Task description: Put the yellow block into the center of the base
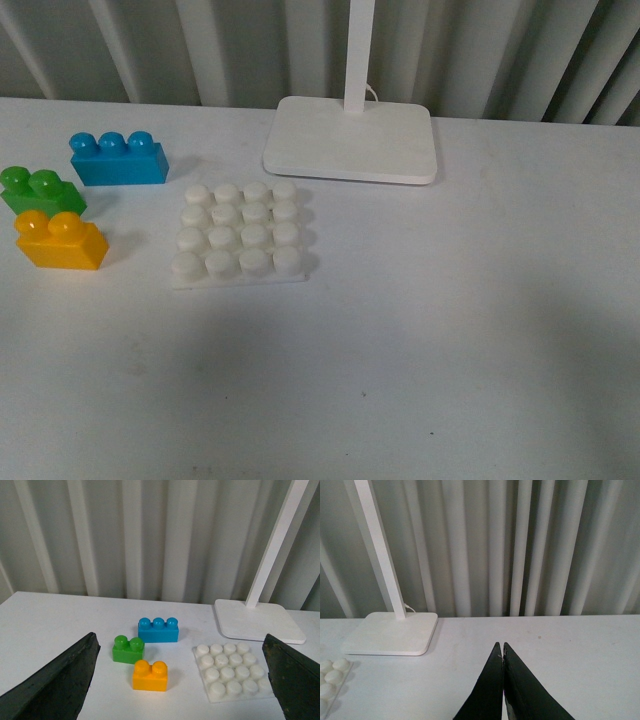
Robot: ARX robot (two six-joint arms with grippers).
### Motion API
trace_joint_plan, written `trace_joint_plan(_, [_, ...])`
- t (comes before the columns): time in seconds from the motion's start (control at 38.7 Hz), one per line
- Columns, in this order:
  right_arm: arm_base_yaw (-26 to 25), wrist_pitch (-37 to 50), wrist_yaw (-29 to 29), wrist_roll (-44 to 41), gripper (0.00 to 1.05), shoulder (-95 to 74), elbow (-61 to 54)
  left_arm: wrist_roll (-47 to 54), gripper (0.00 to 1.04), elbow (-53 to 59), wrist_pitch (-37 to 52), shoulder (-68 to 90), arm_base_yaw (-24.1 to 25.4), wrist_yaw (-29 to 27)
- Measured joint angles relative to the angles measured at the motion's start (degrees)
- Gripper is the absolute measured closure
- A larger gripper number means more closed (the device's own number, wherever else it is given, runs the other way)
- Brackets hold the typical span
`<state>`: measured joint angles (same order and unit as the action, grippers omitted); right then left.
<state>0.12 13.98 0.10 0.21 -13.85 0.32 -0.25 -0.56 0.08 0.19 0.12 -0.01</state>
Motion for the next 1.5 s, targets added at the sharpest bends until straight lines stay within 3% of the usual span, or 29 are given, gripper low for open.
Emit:
trace_joint_plan(0.26, [0.00, -4.50, 0.00, 0.00, 1.04, 4.50, 0.00, 0.00, 0.06, 0.02, 0.00, 0.00, 0.00, 0.00])
trace_joint_plan(0.34, [0.00, -13.38, -0.04, 0.00, 1.04, 11.61, 0.04, 0.00, 0.06, 0.02, 0.00, 0.00, 0.00, -0.02])
trace_joint_plan(0.62, [0.00, -13.88, -0.04, -0.02, 1.04, 13.55, 0.04, 0.00, 0.06, 0.02, -0.02, 0.00, 0.00, 0.00])
trace_joint_plan(0.75, [0.00, -13.88, -0.07, -0.09, 0.73, 13.60, 0.04, 0.00, 0.06, 0.02, -0.02, 0.00, 0.00, 0.00])
trace_joint_plan(0.85, [0.00, -13.88, -0.04, -0.09, 0.54, 13.60, 0.04, -4.74, 0.06, -2.91, -6.91, 7.65, 1.38, 9.70])
trace_joint_plan(0.93, [0.02, -13.88, -0.17, -0.09, 0.38, 13.60, 0.04, -6.10, 0.06, -1.97, 0.68, 20.00, -0.42, 11.15])
trace_joint_plan(1.06, [0.00, -13.90, -0.17, -0.09, 0.09, 13.60, 0.04, -5.51, 0.06, -1.68, 29.20, 49.57, -3.04, 10.88])
trace_joint_plan(1.16, [0.00, -13.90, -0.17, -0.07, 0.09, 13.60, 0.04, -3.91, 0.06, -4.85, 48.39, 73.88, -4.22, 10.51])
trace_joint_plan(1.24, [0.00, -13.90, -0.17, -0.07, 0.09, 13.60, 0.04, -3.23, 0.06, -7.85, 55.17, 84.85, -4.66, 10.43])
trace_joint_plan(1.5, [0.00, -13.90, -0.15, -0.07, 0.09, 13.60, 0.04, -0.68, 0.06, -17.14, 60.35, 105.42, -4.83, 10.05])
